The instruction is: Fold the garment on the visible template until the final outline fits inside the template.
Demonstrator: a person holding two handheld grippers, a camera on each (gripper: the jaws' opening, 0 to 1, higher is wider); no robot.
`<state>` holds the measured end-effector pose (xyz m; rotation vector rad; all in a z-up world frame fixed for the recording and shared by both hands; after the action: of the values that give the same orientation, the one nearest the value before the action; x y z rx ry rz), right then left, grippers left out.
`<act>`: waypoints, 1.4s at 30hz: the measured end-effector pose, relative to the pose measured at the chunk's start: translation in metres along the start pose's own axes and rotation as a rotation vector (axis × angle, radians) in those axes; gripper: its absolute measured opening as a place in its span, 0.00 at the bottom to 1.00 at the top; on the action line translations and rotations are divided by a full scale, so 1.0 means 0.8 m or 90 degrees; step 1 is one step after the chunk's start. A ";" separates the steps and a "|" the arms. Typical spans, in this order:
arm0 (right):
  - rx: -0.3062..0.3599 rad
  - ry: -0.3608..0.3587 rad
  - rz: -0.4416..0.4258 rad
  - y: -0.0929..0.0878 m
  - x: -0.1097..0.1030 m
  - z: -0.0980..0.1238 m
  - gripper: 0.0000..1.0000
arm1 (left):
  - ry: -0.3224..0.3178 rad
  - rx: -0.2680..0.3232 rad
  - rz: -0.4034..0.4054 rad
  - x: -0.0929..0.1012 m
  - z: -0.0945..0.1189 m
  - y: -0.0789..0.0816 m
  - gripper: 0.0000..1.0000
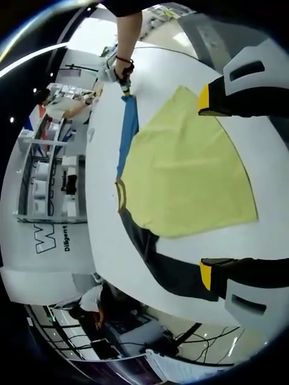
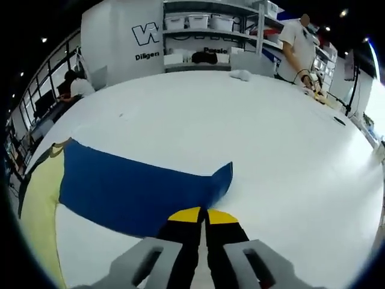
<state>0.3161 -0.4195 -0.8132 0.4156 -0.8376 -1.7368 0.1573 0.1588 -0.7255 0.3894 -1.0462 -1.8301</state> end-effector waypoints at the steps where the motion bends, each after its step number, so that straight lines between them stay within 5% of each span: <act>1: 0.003 0.001 0.001 0.001 0.000 -0.001 0.00 | 0.001 0.000 0.001 0.000 0.000 0.000 0.98; 17: 0.019 -0.025 0.001 0.026 0.008 -0.013 0.00 | -0.002 -0.002 0.001 -0.002 0.000 -0.003 0.99; 29: 0.006 -0.027 -0.071 0.047 0.010 -0.015 0.00 | -0.012 0.000 -0.003 0.000 -0.001 -0.003 0.99; 33: 0.008 0.007 -0.141 0.055 0.002 -0.014 0.00 | -0.016 -0.002 -0.004 0.001 -0.001 -0.003 0.99; 42: 0.011 0.033 -0.131 0.066 -0.028 -0.003 0.00 | -0.029 -0.007 -0.009 0.005 0.001 -0.006 0.99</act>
<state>0.3611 -0.4064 -0.7801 0.5720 -0.7952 -1.9008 0.1520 0.1565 -0.7278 0.3506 -1.0666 -1.8642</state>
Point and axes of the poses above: the point that each gripper's makers call its tool centre point, and the gripper's own axes: z roughly backward along the fingers, x roughly to its right, y roughly out of its top, the point moved 4 cm from there along z, roughly backward along the fingers, and after that the axes turned 11 degrees about -y, right-handed, at the moved point
